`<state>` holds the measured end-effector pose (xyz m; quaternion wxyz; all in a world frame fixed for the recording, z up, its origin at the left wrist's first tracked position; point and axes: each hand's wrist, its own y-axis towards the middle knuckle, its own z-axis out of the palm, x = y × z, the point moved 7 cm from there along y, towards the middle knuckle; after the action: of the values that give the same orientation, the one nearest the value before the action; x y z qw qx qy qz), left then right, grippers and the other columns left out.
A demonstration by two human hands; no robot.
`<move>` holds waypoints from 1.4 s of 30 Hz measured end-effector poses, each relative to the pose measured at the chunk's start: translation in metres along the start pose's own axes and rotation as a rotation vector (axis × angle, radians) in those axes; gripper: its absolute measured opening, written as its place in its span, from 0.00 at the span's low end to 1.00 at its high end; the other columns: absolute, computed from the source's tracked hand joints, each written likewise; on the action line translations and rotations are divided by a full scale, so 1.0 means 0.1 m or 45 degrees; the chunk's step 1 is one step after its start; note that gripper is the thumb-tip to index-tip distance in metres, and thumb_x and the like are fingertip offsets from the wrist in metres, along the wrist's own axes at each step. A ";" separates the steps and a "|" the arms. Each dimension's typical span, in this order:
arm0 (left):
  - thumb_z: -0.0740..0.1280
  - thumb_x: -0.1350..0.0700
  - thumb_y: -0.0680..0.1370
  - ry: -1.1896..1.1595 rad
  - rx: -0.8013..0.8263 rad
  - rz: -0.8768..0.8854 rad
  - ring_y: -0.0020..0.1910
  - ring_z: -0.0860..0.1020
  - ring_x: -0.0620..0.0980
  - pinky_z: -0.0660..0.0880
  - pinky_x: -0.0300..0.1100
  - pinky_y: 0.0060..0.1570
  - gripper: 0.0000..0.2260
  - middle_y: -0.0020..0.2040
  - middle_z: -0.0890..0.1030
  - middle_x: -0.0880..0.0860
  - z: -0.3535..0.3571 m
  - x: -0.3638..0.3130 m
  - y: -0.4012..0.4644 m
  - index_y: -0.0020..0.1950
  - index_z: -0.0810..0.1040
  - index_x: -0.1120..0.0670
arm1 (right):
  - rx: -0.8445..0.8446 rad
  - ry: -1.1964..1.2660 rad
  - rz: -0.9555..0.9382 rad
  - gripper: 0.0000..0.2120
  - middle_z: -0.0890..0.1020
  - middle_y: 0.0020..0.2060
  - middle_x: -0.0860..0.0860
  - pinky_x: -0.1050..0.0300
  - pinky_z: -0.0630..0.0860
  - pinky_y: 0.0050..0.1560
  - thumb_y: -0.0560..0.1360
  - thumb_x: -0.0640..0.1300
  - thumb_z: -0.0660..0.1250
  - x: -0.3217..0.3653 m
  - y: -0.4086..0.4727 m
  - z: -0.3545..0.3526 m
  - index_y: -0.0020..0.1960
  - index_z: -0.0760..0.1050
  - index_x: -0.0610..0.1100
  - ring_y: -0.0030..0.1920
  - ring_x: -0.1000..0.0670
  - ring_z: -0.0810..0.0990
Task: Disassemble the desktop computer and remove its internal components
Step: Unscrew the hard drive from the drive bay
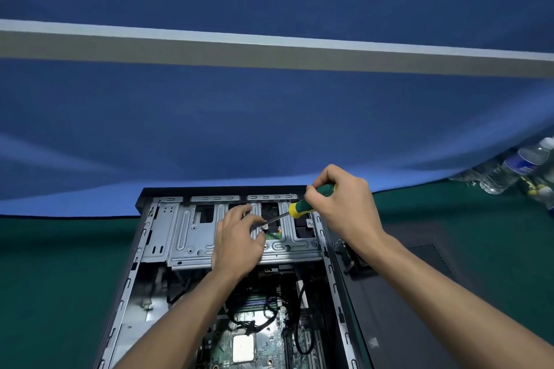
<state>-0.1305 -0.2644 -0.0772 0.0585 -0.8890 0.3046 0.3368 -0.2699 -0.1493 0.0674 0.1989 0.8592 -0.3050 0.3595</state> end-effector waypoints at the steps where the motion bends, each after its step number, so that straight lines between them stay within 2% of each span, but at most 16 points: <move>1: 0.68 0.54 0.73 0.007 -0.002 -0.004 0.67 0.62 0.44 0.56 0.41 0.67 0.12 0.66 0.70 0.45 0.00 0.01 0.00 0.56 0.78 0.48 | 0.008 -0.011 -0.007 0.09 0.80 0.25 0.61 0.68 0.62 0.21 0.70 0.45 0.66 0.01 0.00 0.01 0.34 0.68 0.49 0.20 0.56 0.67; 3: 0.68 0.53 0.73 0.009 -0.002 -0.006 0.67 0.62 0.44 0.55 0.40 0.66 0.13 0.66 0.70 0.44 0.01 0.01 0.00 0.57 0.77 0.48 | 0.021 -0.038 -0.019 0.08 0.79 0.24 0.64 0.68 0.62 0.21 0.71 0.44 0.66 0.02 0.00 0.02 0.35 0.68 0.48 0.20 0.56 0.67; 21: 0.68 0.53 0.74 -0.019 0.022 -0.049 0.64 0.64 0.47 0.57 0.42 0.66 0.12 0.67 0.69 0.42 0.00 0.01 -0.01 0.57 0.78 0.45 | -0.036 -0.101 -0.070 0.08 0.74 0.22 0.69 0.69 0.61 0.21 0.72 0.43 0.67 0.00 -0.01 0.00 0.37 0.70 0.45 0.19 0.56 0.65; 32: 0.67 0.53 0.74 -0.011 0.043 -0.056 0.64 0.64 0.48 0.57 0.42 0.66 0.12 0.67 0.69 0.43 -0.01 0.00 -0.01 0.58 0.78 0.46 | -0.014 -0.043 -0.061 0.07 0.75 0.21 0.67 0.69 0.60 0.19 0.72 0.42 0.66 0.01 -0.02 0.02 0.37 0.70 0.43 0.18 0.55 0.64; 38: 0.67 0.53 0.74 -0.007 0.045 -0.068 0.64 0.63 0.48 0.57 0.40 0.65 0.13 0.67 0.68 0.42 0.00 0.00 -0.01 0.58 0.78 0.45 | 0.098 -0.133 0.033 0.06 0.75 0.20 0.61 0.69 0.59 0.18 0.72 0.42 0.64 0.11 0.12 0.08 0.38 0.69 0.43 0.19 0.57 0.68; 40: 0.67 0.52 0.74 -0.002 0.039 -0.068 0.64 0.63 0.48 0.57 0.40 0.65 0.13 0.67 0.68 0.41 0.00 0.00 -0.01 0.58 0.78 0.45 | 0.172 -0.260 0.093 0.05 0.76 0.24 0.55 0.63 0.62 0.23 0.71 0.43 0.64 0.20 0.24 0.12 0.39 0.70 0.43 0.23 0.56 0.68; 42: 0.67 0.51 0.74 0.017 0.032 -0.064 0.64 0.64 0.48 0.58 0.40 0.65 0.13 0.67 0.68 0.42 0.00 0.00 -0.01 0.59 0.77 0.45 | 0.241 -0.430 0.171 0.07 0.73 0.29 0.50 0.60 0.62 0.27 0.71 0.43 0.63 0.30 0.38 0.17 0.37 0.69 0.40 0.28 0.48 0.67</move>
<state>-0.1305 -0.2636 -0.0773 0.0761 -0.8978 0.2869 0.3254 -0.2698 -0.1983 0.0832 0.0391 0.8998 -0.3556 0.2499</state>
